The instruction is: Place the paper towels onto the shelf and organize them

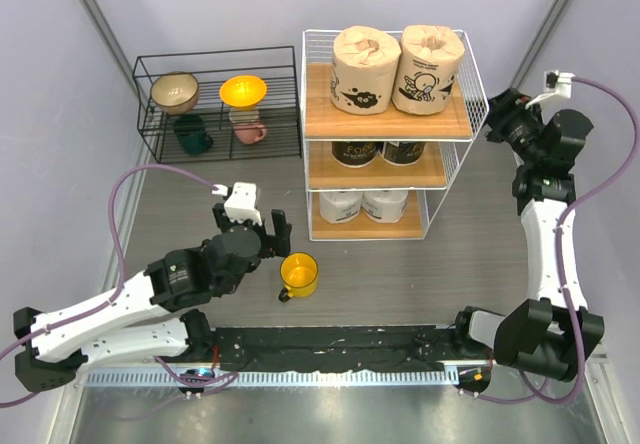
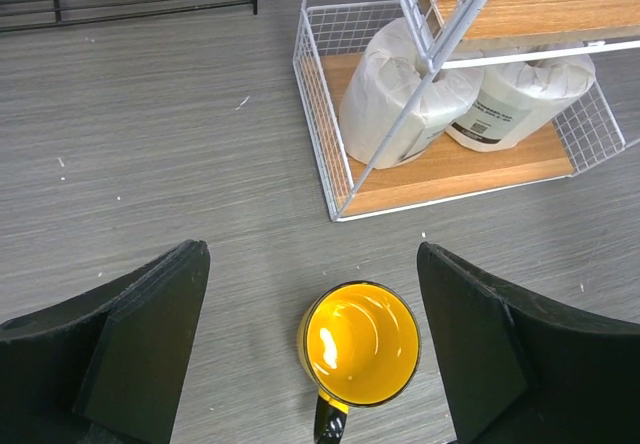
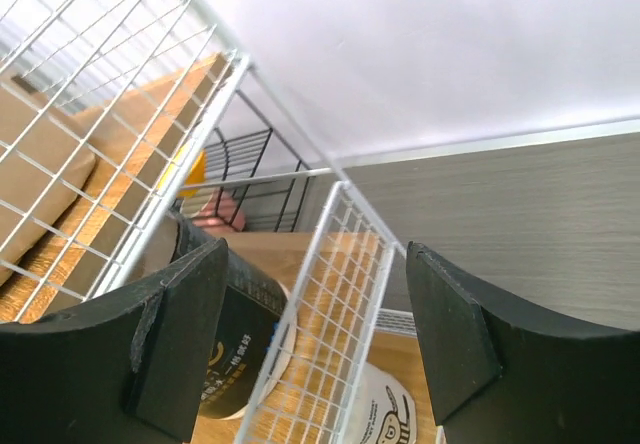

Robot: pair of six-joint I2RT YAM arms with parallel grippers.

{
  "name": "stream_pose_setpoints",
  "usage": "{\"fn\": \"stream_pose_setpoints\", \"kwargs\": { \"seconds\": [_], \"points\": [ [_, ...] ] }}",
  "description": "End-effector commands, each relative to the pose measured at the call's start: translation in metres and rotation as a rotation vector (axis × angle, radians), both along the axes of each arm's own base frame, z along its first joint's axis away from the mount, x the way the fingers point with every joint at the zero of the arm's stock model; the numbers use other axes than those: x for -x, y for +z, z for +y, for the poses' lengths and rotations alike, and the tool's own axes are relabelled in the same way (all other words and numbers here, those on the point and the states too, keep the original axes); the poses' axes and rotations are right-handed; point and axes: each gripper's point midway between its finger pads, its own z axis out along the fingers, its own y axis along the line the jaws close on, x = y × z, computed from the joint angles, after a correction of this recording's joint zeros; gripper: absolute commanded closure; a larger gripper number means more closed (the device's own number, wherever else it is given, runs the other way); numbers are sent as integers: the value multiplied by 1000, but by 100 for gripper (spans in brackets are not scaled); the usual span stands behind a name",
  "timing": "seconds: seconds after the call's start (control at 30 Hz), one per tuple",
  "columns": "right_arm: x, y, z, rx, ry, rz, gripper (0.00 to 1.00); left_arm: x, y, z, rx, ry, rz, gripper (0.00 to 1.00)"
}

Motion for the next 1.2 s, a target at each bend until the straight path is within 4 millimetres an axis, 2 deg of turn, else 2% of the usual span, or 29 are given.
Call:
{"fn": "stream_pose_setpoints", "kwargs": {
  "seconds": [0.0,0.07,0.17,0.33,0.4,0.47,0.53,0.7,0.93,1.17],
  "points": [
    [7,10,-33,-54,-170,-40,23,-3,9,5,9,40,-11,8],
    [17,12,-48,-87,-245,-42,23,-4,12,7,2,53,-12,4],
    [27,1,-65,-118,-349,1,23,-5,15,9,-9,69,-9,0],
    [47,-20,-86,-134,-525,71,20,-8,8,6,-72,93,22,0],
    [59,-20,-92,-133,-583,63,16,-8,9,7,-91,100,31,0],
    [70,-20,-100,-119,-646,57,8,-9,7,5,-105,102,36,1],
    [77,-22,-106,-109,-691,66,6,-9,7,5,-102,103,36,0],
    [86,-31,-108,-92,-719,92,0,-7,11,4,-56,86,24,0],
    [91,-46,-110,-84,-740,141,0,-3,14,12,-24,74,7,0],
    [93,-50,-110,-91,-746,152,0,-1,18,18,-1,79,3,0]
  ]
}}
